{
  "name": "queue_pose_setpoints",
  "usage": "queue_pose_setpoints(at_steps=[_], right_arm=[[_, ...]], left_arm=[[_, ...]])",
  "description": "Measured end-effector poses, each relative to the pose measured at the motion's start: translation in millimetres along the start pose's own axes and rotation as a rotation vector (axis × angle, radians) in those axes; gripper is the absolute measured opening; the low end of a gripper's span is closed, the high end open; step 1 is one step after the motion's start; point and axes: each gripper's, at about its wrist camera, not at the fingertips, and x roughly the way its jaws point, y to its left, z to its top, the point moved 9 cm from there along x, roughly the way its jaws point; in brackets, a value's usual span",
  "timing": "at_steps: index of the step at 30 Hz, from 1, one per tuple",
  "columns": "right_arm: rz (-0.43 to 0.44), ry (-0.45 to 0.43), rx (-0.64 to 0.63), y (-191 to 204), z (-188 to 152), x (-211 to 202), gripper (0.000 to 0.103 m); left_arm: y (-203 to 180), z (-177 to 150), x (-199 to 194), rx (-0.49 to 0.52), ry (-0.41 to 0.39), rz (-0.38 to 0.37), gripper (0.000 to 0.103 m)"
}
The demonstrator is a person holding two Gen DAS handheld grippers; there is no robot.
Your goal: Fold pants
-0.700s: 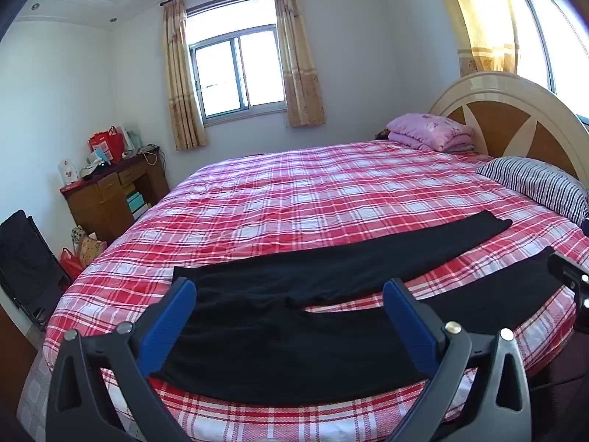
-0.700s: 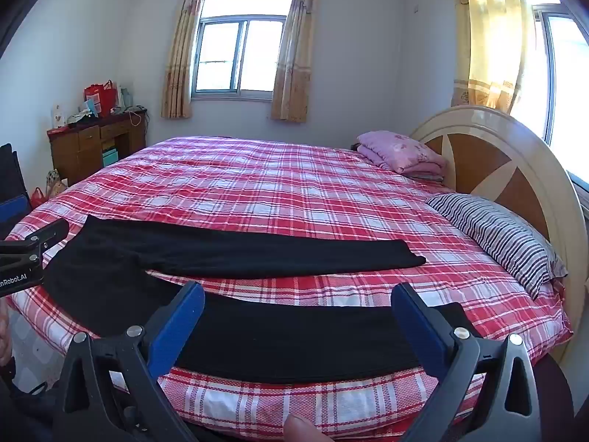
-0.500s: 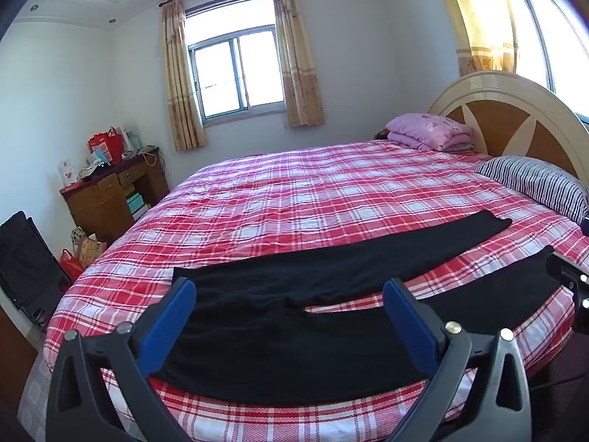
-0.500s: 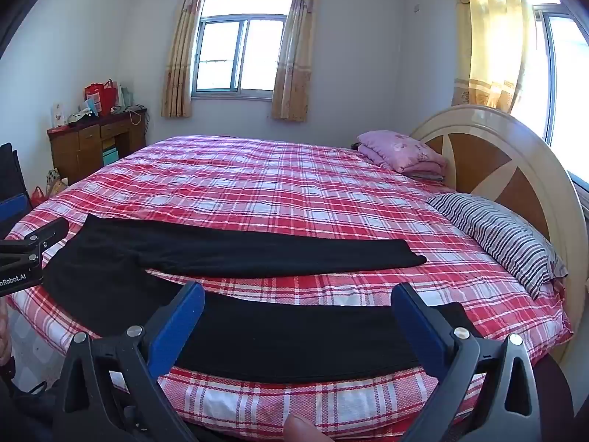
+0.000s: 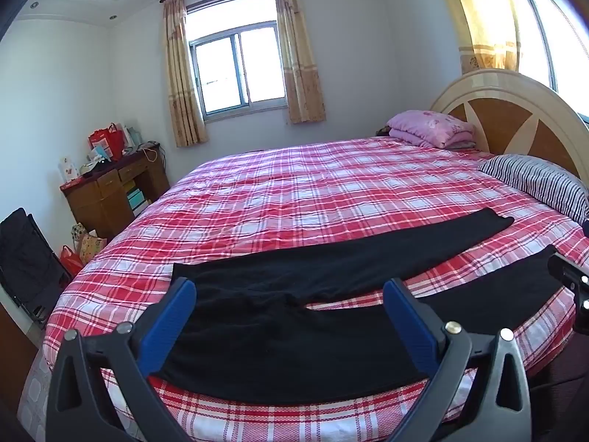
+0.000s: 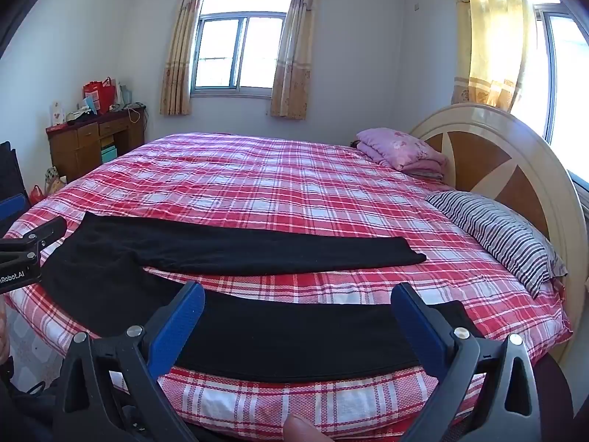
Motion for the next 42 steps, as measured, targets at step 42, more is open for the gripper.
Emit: queue_pose_setpoints(at_steps=[42], right_arm=[[-0.005,0.010,-0.005,6.5,-7.0,7.6,0.102]], left_arm=[[2.4,-2.4,3.7,0.000,0.011,0.003,0.103]])
